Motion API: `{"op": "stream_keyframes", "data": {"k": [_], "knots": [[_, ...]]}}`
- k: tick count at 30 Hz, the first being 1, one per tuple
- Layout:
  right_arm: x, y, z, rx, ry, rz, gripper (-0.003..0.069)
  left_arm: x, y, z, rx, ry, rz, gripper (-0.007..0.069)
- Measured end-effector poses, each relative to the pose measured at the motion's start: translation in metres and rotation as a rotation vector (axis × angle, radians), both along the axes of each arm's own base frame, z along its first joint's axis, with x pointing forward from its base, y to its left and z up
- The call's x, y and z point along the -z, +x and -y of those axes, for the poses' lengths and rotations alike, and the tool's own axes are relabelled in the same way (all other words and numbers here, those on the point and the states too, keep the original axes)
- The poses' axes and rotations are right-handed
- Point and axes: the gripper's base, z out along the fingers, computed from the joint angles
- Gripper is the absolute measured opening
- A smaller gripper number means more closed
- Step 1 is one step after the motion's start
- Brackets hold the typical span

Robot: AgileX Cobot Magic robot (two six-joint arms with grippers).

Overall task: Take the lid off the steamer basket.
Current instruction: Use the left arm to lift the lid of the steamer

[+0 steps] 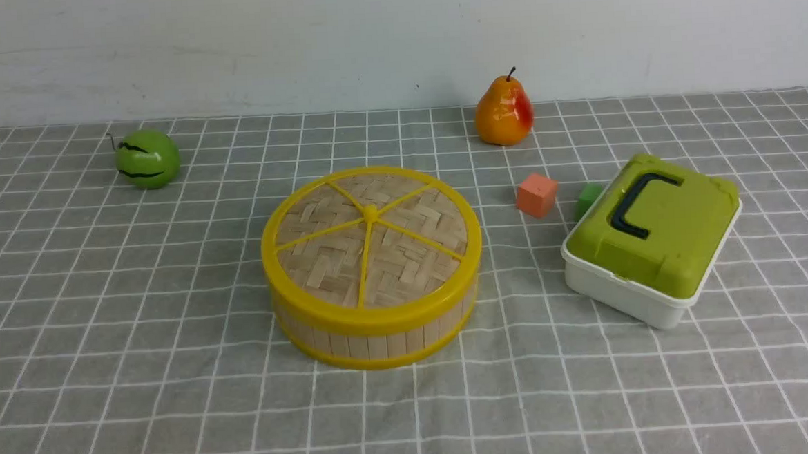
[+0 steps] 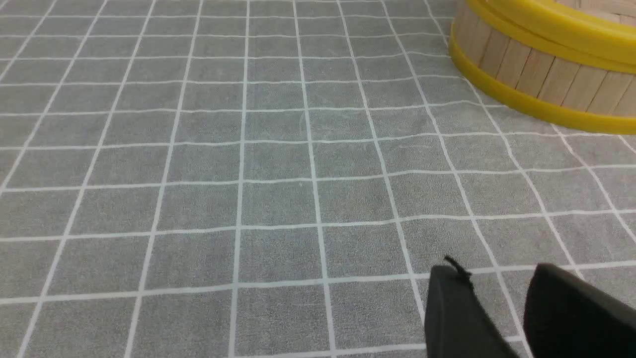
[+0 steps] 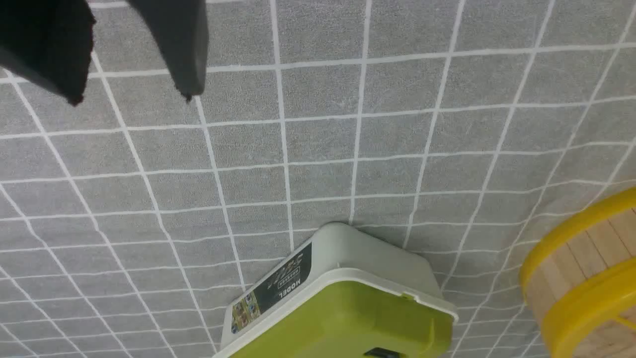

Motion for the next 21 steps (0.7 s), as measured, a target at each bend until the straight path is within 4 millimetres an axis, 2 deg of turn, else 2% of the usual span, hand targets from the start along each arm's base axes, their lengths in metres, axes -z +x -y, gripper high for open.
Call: {"op": "stream_keyframes", "data": {"k": [21], "knots": [[0.0,0.0,0.0,0.0,0.0,0.0,0.0242,0.0,0.0,0.0,0.0,0.0,0.0,0.0238]]}}
